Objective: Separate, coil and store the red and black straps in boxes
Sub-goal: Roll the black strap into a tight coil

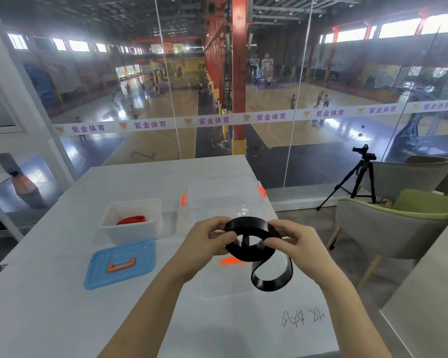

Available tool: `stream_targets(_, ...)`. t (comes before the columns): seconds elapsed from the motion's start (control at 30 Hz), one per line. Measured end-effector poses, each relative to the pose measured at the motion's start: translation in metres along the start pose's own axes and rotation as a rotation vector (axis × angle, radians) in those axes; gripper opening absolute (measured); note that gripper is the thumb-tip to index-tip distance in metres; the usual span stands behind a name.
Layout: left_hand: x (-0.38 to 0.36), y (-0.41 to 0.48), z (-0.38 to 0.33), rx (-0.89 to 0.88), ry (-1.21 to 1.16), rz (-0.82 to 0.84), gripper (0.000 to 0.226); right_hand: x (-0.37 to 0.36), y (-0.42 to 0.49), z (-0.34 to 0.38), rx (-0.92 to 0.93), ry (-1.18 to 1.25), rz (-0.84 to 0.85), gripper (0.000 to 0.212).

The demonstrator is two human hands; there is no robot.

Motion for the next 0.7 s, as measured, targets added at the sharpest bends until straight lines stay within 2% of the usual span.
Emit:
stream_targets(0.07,-0.002,0.001,0.002,0.014,0.045,0.056,0.022,0.002,-0.001,0.001,0.001,-0.035,-0.010,0.026)
stream_targets(0.23,-0.006,0.009,0.003,0.001,0.477,0.126,0.046,-0.012,0.004,0.001,0.018,-0.373,0.075,0.014)
stream_targets(0.33,-0.015,0.011,0.000,-0.026,0.577,0.125,0.029,-0.023,0.007,0.005,0.080,-0.441,0.104,0.011)
stream_targets(0.4,-0.013,0.011,-0.001,-0.043,0.502,0.085,0.021,-0.023,0.006,0.008,0.064,-0.341,0.122,0.011)
stream_targets(0.5,-0.009,0.010,0.001,-0.039,0.352,0.062,0.021,-0.012,0.003,0.000,-0.027,-0.122,0.077,0.030)
stream_targets(0.57,-0.004,0.008,0.002,-0.010,0.182,0.030,0.020,-0.004,0.000,-0.002,-0.024,-0.004,0.018,0.037)
stream_targets(0.7,-0.001,0.003,0.003,0.028,-0.117,-0.002,0.023,0.008,0.000,0.002,0.033,0.129,-0.123,0.034)
Point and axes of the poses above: each hand's wrist, its own y-axis towards the middle knuckle, its own x-axis out of the back of the hand, z = x × y, the point moved 8 cm from there along y, towards the middle knuckle, and after that the axes turned 4 degrees about -x, right-handed, at the moved point
